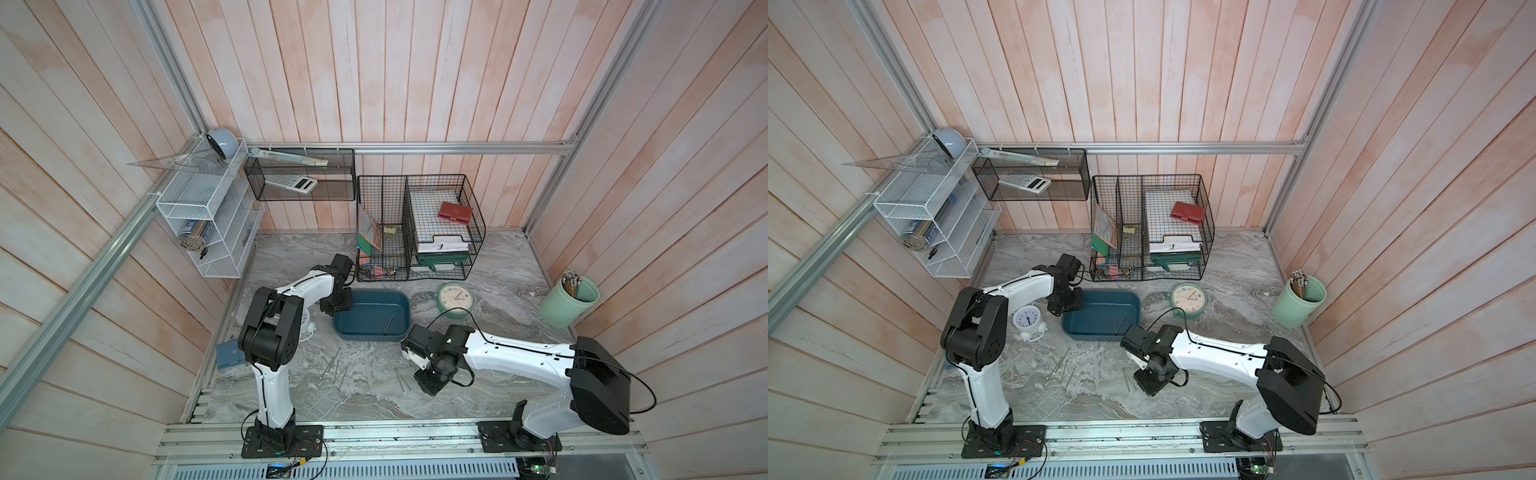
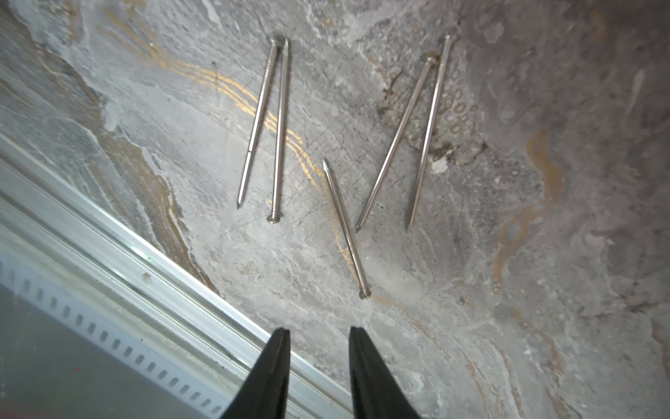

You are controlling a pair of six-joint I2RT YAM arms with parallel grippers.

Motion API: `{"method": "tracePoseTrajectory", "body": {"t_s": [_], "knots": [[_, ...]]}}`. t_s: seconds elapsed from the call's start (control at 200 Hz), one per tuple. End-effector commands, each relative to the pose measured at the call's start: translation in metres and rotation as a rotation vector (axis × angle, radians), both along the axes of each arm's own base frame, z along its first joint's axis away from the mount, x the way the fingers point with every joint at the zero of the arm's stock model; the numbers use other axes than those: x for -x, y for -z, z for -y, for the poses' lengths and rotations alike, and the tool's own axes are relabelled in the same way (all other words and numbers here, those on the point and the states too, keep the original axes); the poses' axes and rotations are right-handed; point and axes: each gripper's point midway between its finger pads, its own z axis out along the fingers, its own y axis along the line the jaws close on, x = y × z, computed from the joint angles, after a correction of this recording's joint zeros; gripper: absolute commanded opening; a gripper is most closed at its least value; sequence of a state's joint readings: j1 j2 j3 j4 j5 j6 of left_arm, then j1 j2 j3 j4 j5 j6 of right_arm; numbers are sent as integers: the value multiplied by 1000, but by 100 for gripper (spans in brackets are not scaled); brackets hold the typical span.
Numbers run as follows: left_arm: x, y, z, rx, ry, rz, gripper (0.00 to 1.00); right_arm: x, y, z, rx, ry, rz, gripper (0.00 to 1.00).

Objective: Put the nails on the desktop into the storage box
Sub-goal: Pick up the nail from the center of the board.

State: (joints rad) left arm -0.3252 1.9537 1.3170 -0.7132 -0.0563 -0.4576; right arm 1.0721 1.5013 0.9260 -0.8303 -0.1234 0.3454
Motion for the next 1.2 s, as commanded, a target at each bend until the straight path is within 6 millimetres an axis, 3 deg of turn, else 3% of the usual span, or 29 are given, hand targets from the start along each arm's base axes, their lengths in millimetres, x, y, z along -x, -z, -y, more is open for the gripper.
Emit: {"method": "tracePoseTrajectory", "body": {"t_s": [0.0,0.37,0.64,1.195], "knots": [[1,-1,0,24,-14,12,41,-3,12,5,42,-26,19,33],[11,-9,9,58,-5,16,47,-7,31,0,75,-58,6,30],[14,-13,9,59,2,19,47,-3,46,10,130,-57,-14,26],[24,-16,4,41,25,12,47,-4,49,14,185,-51,-23,0]]}}
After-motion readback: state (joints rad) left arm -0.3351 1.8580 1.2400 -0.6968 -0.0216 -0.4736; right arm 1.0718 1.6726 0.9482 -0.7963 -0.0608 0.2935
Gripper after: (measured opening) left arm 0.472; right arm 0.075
